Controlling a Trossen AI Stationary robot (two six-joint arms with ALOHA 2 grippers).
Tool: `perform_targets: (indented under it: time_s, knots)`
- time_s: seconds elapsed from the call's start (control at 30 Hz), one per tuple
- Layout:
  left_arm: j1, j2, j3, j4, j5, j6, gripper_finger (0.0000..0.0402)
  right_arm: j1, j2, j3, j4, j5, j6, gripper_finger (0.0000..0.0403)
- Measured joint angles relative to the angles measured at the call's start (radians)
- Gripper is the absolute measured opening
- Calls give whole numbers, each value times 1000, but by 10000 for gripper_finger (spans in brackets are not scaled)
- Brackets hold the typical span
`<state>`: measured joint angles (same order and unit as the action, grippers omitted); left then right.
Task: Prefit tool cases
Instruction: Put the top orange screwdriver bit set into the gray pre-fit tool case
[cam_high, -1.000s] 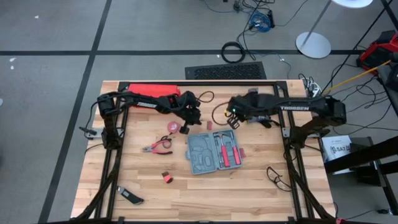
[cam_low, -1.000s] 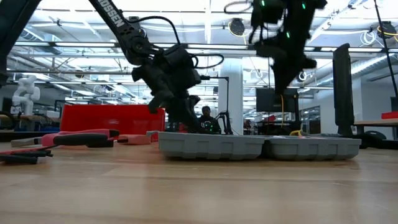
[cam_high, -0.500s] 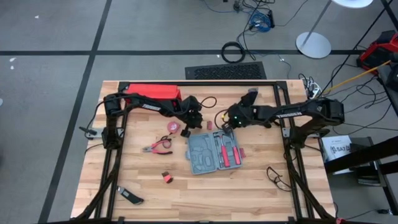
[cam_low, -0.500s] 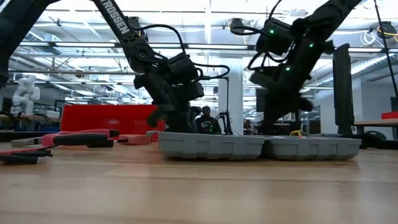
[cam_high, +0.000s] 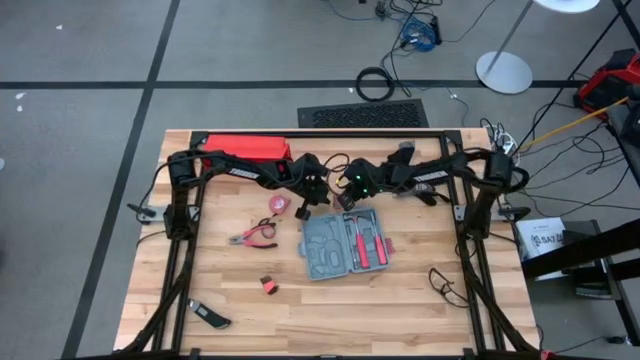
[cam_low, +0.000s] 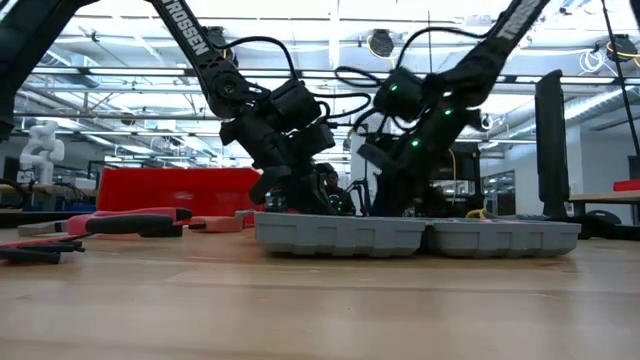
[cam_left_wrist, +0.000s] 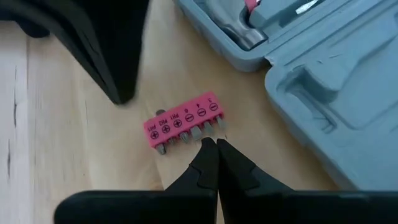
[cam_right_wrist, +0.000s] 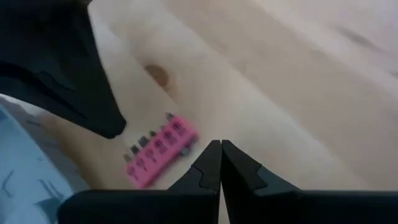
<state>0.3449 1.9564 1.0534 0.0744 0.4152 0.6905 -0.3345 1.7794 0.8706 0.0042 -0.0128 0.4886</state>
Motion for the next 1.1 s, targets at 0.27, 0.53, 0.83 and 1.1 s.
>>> perform_targets:
  time_s: [0.27,0.53,0.83,1.1]
  knots:
    - [3,0,0,17,0,8,0,1,98,147,-155,-69,-31,0]
    - [14,0,-1,29,-39,34,0,35,96,233,-335,-86,-22,0]
    - [39,78,2,146,-33,102,0,68,96,237,-313,-93,14,0]
    - [45,79,15,200,-60,81,0,72,130,236,-208,-68,32,0]
